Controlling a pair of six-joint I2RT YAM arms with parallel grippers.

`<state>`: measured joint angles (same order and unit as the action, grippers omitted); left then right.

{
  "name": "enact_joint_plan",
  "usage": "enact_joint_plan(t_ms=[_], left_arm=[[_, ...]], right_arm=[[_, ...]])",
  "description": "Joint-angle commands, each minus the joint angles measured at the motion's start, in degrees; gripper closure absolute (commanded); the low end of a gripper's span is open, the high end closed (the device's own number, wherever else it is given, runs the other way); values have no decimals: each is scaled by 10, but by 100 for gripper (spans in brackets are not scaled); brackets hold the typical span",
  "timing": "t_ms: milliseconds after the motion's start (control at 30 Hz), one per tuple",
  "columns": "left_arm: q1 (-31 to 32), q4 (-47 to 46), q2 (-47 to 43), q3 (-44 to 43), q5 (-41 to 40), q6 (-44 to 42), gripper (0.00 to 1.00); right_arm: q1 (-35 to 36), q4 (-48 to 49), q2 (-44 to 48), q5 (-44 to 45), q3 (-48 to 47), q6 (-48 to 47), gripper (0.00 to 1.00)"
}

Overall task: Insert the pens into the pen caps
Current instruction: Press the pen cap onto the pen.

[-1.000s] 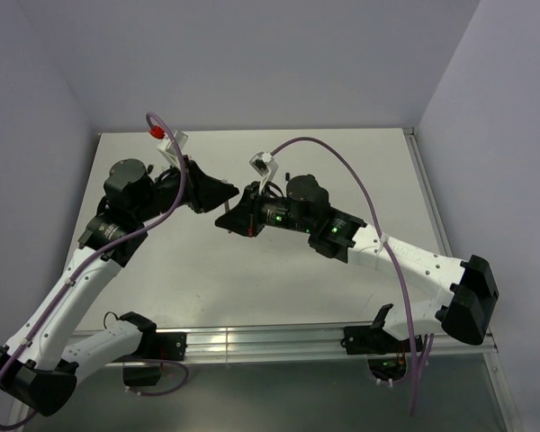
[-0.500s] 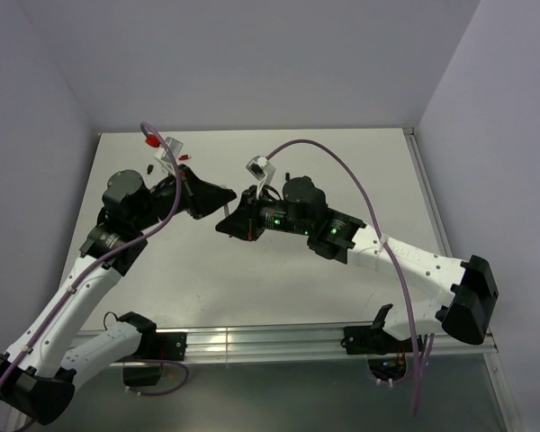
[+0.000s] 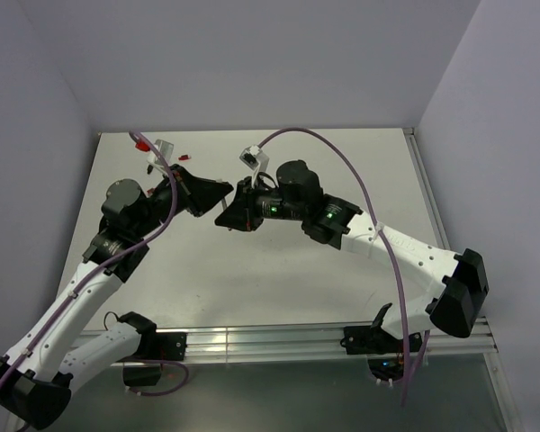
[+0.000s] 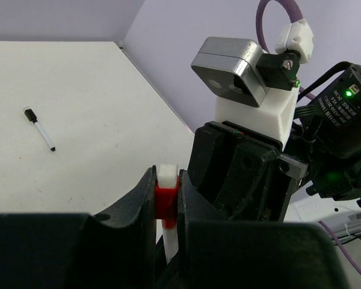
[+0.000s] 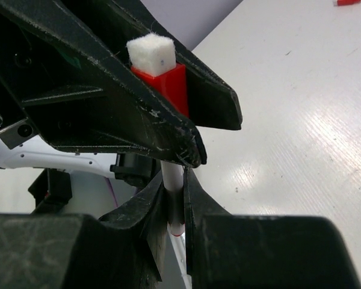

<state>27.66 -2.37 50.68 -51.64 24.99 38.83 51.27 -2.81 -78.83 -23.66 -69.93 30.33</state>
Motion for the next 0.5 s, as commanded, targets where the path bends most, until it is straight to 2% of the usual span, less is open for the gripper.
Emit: enact_joint_plan(t_ms=[0, 467], left_arm=[[39, 45, -13, 24, 73, 6, 100], [74, 9, -3, 64, 51, 26, 100]], right_arm=[[-43, 99, 2, 56, -65, 14, 100], [-87, 115, 4, 46, -98, 28, 100]])
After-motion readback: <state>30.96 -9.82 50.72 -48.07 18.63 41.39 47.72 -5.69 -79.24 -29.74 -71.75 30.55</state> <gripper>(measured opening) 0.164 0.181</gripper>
